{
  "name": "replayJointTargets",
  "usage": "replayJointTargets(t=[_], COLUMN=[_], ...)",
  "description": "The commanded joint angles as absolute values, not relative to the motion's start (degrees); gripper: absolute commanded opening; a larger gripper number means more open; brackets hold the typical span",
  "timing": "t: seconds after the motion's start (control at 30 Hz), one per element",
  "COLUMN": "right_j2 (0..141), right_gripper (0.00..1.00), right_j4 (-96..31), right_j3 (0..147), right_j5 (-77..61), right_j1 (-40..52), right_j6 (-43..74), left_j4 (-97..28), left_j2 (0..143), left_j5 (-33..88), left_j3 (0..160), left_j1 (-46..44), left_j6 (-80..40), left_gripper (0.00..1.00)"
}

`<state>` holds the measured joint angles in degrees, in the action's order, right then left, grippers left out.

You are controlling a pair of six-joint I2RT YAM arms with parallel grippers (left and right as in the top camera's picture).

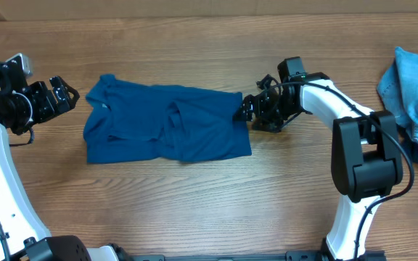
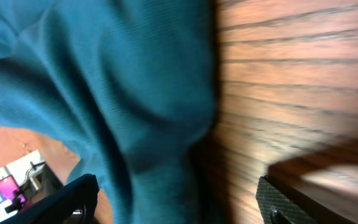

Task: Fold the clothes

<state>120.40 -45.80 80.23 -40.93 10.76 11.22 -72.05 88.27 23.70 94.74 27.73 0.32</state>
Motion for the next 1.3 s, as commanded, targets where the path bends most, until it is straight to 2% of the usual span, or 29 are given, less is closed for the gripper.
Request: replayJointTargets(t=[0.0, 0.1, 0.17, 0.23, 0.3, 0.33, 0.53, 0.6, 0.63, 0.7, 0.97, 1.27], right_j2=[119.9, 119.9, 119.9, 119.9, 119.9, 119.9, 119.9, 119.9, 119.8, 119.6, 113.9, 107.3], right_gripper=[0.86, 0.85, 0.79, 0.7, 0.49, 0.43, 0.31, 0.18, 0.16, 0.05, 0.04, 0.04], right_j4=[-44.8, -42.6, -41.3, -40.0, -39.0, -38.7, -38.5, -38.7, -38.9, -39.5, -42.3, -49.2], right_j3=[80.2, 80.2, 80.2, 80.2, 80.2, 80.2, 80.2, 80.2, 80.2, 80.2, 80.3, 80.4], right_j5=[-43.9, -46.9, -47.4, -47.0, -44.4, -42.9, -42.0, -42.1, -42.1, -42.1, -41.6, -32.7], right_j1=[13.2, 15.6, 17.3, 18.9, 19.5, 19.5, 18.2, 18.1, 18.2, 18.1, 15.8, 11.3], right_j6=[10.4, 10.3, 10.5, 11.0, 13.3, 14.6, 15.0, 15.0, 15.0, 15.0, 14.8, 13.4], left_j4=[-71.8, -71.6, -71.6, -71.6, -71.6, -71.6, -71.6, -71.6, -71.6, -71.6, -71.6, -71.6], left_j2=[88.4, 88.4, 88.4, 88.4, 88.4, 88.4, 88.4, 88.4, 88.4, 88.4, 88.4, 88.4], left_j5=[23.4, 23.4, 23.4, 23.4, 23.4, 23.4, 23.4, 23.4, 23.3, 23.4, 23.4, 23.4], left_j3=[94.7, 94.7, 94.7, 94.7, 94.7, 94.7, 94.7, 94.7, 94.7, 94.7, 94.7, 94.7], left_j1=[27.6, 27.6, 27.6, 27.6, 27.6, 27.6, 27.6, 27.7, 27.7, 27.7, 27.7, 27.7], left_j6=[0.0, 0.0, 0.0, 0.0, 0.0, 0.0, 0.0, 0.0, 0.0, 0.0, 0.0, 0.0], left_gripper=[1.0, 1.0, 1.0, 1.0, 1.0, 1.0, 1.0, 1.0, 1.0, 1.0, 1.0, 1.0])
